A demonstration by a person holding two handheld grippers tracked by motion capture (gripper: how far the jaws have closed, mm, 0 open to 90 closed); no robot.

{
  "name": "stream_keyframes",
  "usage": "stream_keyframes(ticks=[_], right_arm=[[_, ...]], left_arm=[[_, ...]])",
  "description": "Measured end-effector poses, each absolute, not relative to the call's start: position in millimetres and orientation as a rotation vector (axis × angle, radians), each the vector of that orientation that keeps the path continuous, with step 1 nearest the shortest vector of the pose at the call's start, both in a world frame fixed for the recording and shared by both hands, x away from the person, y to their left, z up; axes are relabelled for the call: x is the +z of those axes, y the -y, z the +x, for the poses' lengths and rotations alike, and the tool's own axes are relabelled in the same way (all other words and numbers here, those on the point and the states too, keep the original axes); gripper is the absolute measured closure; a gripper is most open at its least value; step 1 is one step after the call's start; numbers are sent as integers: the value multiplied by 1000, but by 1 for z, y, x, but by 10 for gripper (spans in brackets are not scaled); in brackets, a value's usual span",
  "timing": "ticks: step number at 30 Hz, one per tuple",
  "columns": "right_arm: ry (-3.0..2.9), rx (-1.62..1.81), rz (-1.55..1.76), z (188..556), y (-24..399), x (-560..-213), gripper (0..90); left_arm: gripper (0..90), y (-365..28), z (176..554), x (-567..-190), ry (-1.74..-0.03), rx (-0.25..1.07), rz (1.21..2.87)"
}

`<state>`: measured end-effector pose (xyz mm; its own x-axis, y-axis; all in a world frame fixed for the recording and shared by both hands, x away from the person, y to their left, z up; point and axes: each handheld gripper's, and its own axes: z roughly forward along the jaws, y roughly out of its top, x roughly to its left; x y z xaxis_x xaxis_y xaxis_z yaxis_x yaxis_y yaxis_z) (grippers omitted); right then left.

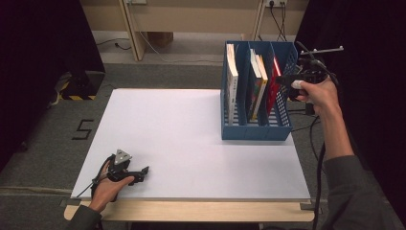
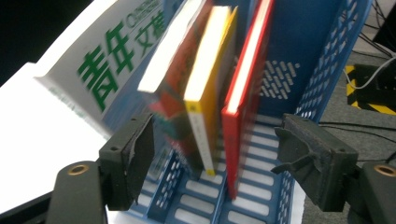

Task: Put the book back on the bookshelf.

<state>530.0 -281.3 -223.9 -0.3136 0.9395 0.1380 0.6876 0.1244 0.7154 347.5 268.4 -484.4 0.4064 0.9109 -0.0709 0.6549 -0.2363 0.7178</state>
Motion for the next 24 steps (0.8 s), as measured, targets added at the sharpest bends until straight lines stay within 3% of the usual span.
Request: stream_keyframes(ticks=[3, 24], right_arm=[[-2063, 1011, 1563, 520, 280, -226, 236], [-2111, 1082, 1516, 474, 275, -257, 191]], left_arm=[[102, -268, 348, -484, -1330, 481, 1984], [102, -269, 348, -484, -1329, 481, 1987]])
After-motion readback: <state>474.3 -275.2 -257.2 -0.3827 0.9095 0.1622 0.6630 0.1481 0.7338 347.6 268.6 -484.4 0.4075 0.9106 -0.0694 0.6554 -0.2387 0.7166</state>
